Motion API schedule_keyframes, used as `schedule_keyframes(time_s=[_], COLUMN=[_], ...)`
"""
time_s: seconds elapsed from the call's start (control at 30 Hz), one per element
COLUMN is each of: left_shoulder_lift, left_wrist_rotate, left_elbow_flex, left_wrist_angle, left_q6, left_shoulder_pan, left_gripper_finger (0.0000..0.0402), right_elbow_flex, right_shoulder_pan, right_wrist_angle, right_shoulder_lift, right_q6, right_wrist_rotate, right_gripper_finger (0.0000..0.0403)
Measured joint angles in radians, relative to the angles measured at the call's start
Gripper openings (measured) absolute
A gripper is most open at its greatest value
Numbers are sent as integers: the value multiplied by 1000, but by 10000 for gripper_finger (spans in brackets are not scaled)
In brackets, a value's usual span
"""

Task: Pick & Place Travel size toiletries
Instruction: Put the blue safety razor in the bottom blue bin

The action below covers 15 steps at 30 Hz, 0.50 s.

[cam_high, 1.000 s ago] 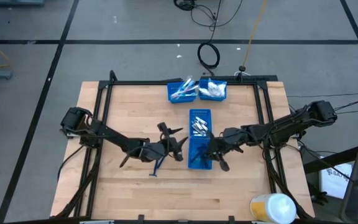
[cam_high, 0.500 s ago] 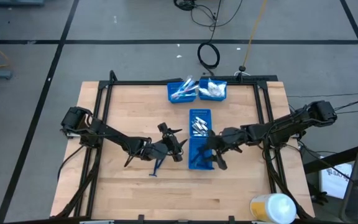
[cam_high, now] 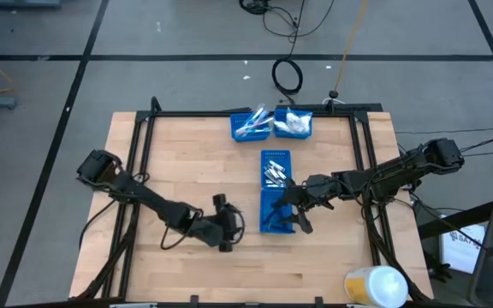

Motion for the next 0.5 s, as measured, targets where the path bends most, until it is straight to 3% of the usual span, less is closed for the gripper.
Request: schedule_keyframes(time_s=[0.13, 0.27, 0.37, 0.5], left_shoulder_lift=[-15, 7, 47, 92], left_wrist_rotate=[56, 184, 256, 275], left_elbow_flex=[0, 1, -2, 3], left_wrist_angle=[-183, -281, -336, -326], left_q6=[-253, -418, -478, -487], left_shoulder_pan=[5, 50, 87, 113], left_gripper_finger=[239, 239, 239, 239], right_elbow_flex=[0, 0, 0, 0], right_shoulder_pan=[0, 0, 0, 0], right_wrist_angle=[3, 9, 11, 12], right_shoulder_lift=[0, 0, 0, 0], right_q6=[-22, -22, -22, -22], right_wrist_rotate=[0, 0, 0, 0], right_gripper_finger=[227, 226, 225, 222])
